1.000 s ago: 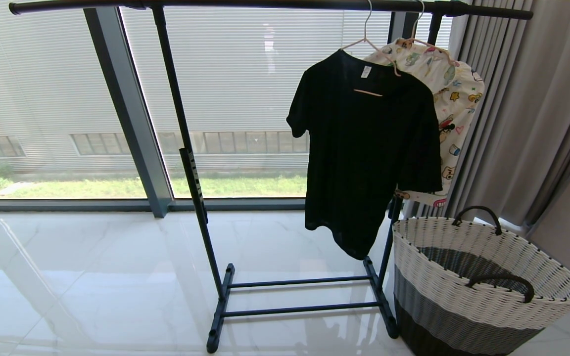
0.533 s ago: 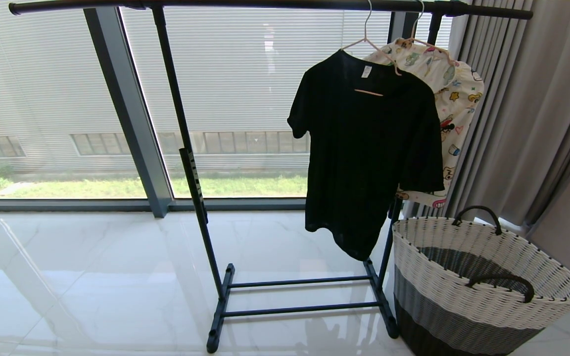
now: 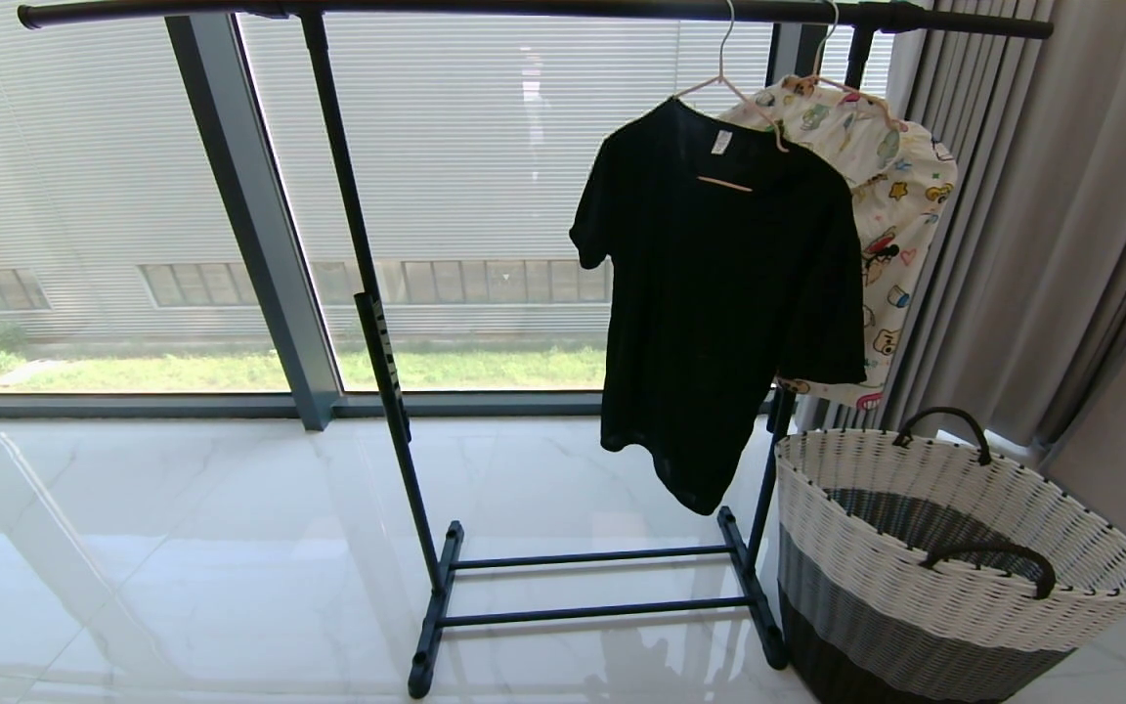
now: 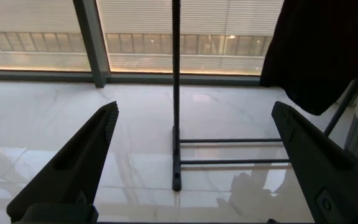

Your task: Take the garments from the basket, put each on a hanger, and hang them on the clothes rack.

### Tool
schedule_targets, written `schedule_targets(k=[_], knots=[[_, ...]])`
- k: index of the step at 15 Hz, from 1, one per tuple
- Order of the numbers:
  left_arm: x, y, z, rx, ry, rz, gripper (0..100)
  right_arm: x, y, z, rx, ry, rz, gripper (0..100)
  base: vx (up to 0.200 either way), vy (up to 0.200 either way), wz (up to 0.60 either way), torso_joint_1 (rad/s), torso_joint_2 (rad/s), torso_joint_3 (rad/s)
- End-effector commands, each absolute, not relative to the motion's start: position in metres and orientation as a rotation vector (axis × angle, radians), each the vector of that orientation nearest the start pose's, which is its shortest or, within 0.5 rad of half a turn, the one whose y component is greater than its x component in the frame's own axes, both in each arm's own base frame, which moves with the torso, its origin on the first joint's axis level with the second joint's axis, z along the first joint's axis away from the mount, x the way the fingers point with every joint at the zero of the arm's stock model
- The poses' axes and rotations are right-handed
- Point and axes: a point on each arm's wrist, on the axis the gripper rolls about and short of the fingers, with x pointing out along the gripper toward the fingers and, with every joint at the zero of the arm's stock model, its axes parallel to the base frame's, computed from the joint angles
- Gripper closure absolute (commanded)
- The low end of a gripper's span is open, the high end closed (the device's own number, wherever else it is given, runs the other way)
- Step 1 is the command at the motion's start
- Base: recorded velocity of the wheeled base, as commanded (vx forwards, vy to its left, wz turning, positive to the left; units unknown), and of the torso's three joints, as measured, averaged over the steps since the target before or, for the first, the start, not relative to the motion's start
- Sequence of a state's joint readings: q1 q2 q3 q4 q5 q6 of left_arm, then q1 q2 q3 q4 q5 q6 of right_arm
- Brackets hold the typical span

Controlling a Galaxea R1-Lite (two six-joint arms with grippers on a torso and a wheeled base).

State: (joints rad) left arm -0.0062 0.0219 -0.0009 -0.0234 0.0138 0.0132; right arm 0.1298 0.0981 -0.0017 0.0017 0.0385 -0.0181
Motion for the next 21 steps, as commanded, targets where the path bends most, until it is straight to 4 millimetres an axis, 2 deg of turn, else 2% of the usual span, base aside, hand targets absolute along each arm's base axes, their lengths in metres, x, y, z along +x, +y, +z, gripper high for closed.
schedule_targets(k=[1,10,11,12,14,21], knots=[[-0.0227,0.0006,0.0779,-0.031,-0.022,0.018,0,-0.0153,-0.0011,0.0777,-0.023,0.098,0.17,0,0.0,0.0,0.0,0.0,0.0,0.0],[-0.0227,0.0007,0.0777,-0.045,-0.02,0.019,0,-0.0153,-0.0011,0.0772,-0.023,0.098,0.165,0,0.0,0.0,0.0,0.0,0.0,0.0],[-0.0227,0.0007,0.0777,-0.043,-0.02,0.02,0,-0.0154,-0.0005,0.0776,-0.022,0.097,0.125,0,0.0,0.0,0.0,0.0,0.0,0.0],[-0.0227,0.0007,0.0777,-0.043,-0.02,0.02,0,-0.0175,0.0017,0.0772,-0.006,0.071,-0.029,0,0.0,0.0,0.0,0.0,0.0,0.0],[-0.0227,0.0007,0.0777,-0.045,-0.02,0.019,0,-0.0228,0.0004,0.0753,-0.009,0.001,0.028,0,0.0,0.0,0.0,0.0,0.0,0.0],[-0.0227,0.0007,0.0776,-0.045,-0.019,0.02,0,-0.0229,0.0004,0.0757,-0.006,0.0,0.02,0,0.0,0.0,0.0,0.0,0.0,0.0]])
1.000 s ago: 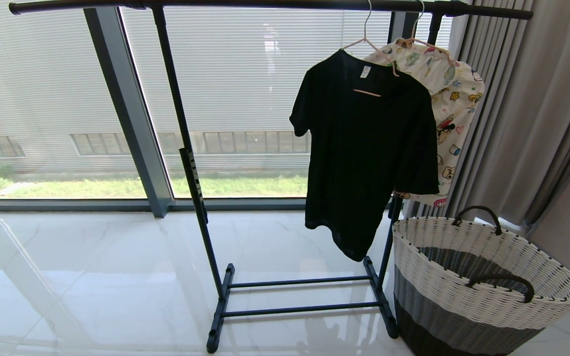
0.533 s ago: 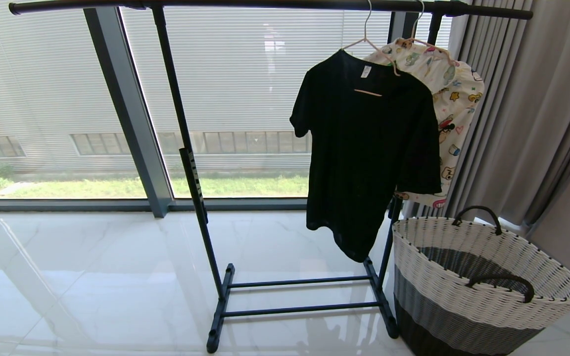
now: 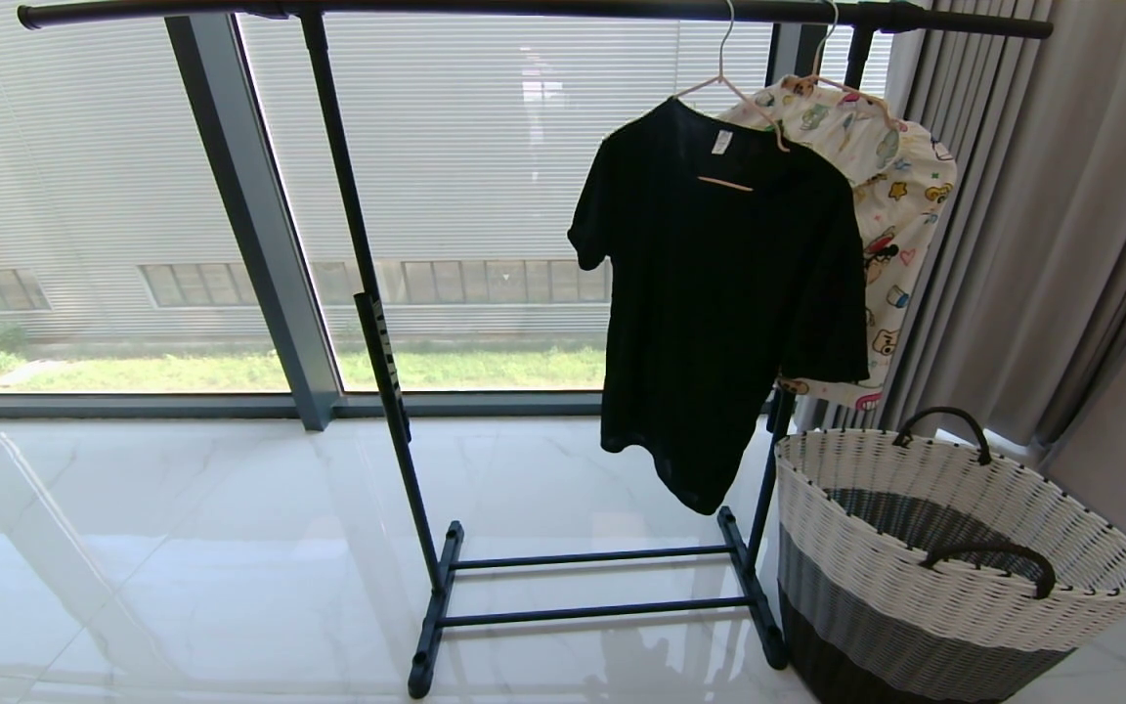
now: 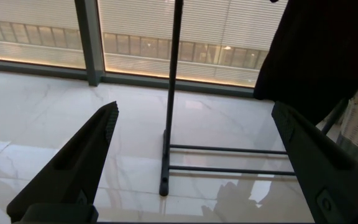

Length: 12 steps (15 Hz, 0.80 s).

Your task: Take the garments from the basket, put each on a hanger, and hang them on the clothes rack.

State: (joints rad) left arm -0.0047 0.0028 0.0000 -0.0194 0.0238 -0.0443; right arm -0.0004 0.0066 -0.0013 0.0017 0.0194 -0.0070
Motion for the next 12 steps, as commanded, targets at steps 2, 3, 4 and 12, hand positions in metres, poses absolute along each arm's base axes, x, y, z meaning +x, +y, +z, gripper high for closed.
schedule_targets(k=[2,3,4,12], knots=[[-0.0227,0.0007,0.0776,-0.045,-0.019,0.02,0,-0.0228,0.0004,0.0753,-0.008,0.001,0.02,0,0.0,0.0,0.0,0.0,0.0,0.0],[-0.0227,0.0007,0.0776,-0.045,-0.019,0.02,0,-0.0228,0.0005,0.0753,-0.009,0.001,0.018,0,0.0,0.0,0.0,0.0,0.0,0.0],[-0.0227,0.0007,0.0776,-0.045,-0.019,0.02,0,-0.0228,0.0004,0.0758,-0.009,0.001,0.02,0,0.0,0.0,0.0,0.0,0.0,0.0],[-0.0227,0.0007,0.0776,-0.045,-0.019,0.02,0,-0.0229,0.0004,0.0757,-0.009,0.0,0.018,0,0.0,0.0,0.0,0.0,0.0,0.0]])
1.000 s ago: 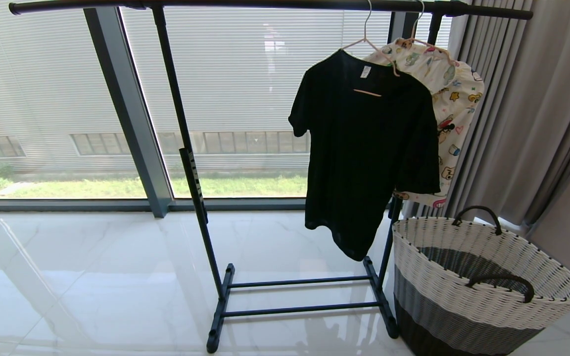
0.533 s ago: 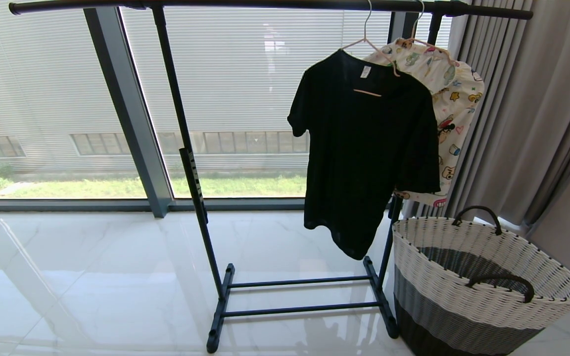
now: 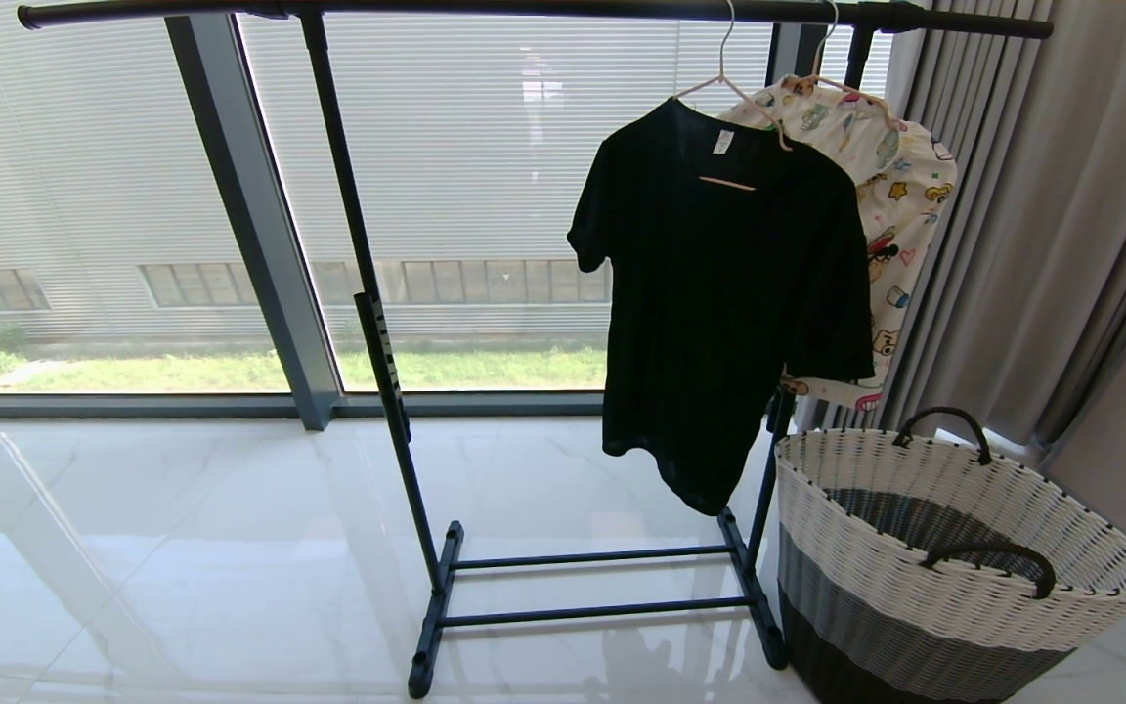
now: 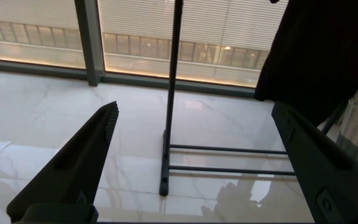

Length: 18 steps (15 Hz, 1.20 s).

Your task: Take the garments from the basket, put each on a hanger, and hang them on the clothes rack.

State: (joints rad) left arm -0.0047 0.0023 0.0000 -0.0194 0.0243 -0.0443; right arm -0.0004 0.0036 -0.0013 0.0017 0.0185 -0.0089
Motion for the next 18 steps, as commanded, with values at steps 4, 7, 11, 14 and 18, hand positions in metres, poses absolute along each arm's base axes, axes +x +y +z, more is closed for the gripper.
schedule_targets(k=[4,7,11,14,18], knots=[[-0.0227,0.0007,0.0776,-0.045,-0.019,0.02,0,-0.0229,0.0004,0.0757,-0.011,0.0,0.017,0,0.0,0.0,0.0,0.0,0.0,0.0],[-0.0227,0.0007,0.0776,-0.045,-0.019,0.02,0,-0.0229,0.0003,0.0757,-0.009,0.0,0.014,0,0.0,0.0,0.0,0.0,0.0,0.0],[-0.0227,0.0007,0.0776,-0.045,-0.019,0.02,0,-0.0229,0.0003,0.0757,-0.005,0.0,0.014,0,0.0,0.0,0.0,0.0,0.0,0.0],[-0.0227,0.0007,0.0776,-0.045,-0.019,0.02,0,-0.0229,0.0003,0.0757,-0.005,0.0,0.014,0,0.0,0.0,0.0,0.0,0.0,0.0],[-0.0227,0.0007,0.0776,-0.045,-0.019,0.02,0,-0.0228,0.0003,0.0758,-0.005,0.002,0.014,0,0.0,0.0,0.0,0.0,0.0,0.0]])
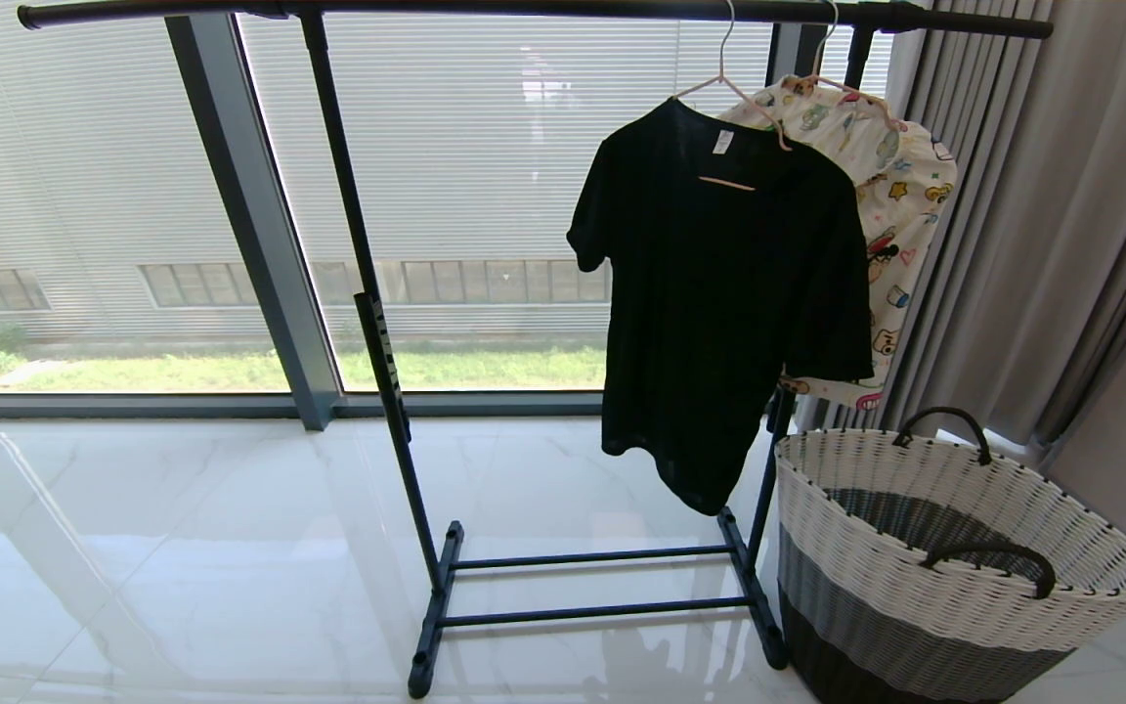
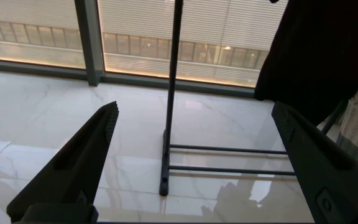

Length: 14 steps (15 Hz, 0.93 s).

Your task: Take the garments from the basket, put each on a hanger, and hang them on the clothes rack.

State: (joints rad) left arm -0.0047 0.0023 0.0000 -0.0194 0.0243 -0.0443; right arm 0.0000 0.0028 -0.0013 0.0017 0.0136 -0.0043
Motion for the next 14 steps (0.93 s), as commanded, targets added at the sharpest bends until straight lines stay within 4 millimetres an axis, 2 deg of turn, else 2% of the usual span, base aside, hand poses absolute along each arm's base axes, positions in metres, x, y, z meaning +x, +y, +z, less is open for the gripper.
schedule_targets(k=[1,14], knots=[[-0.0227,0.0007,0.0776,-0.045,-0.019,0.02,0,-0.0229,0.0003,0.0757,-0.005,0.0,0.014,0,0.0,0.0,0.0,0.0,0.0,0.0],[-0.0227,0.0007,0.0776,-0.045,-0.019,0.02,0,-0.0228,0.0003,0.0758,-0.005,0.002,0.014,0,0.0,0.0,0.0,0.0,0.0,0.0]])
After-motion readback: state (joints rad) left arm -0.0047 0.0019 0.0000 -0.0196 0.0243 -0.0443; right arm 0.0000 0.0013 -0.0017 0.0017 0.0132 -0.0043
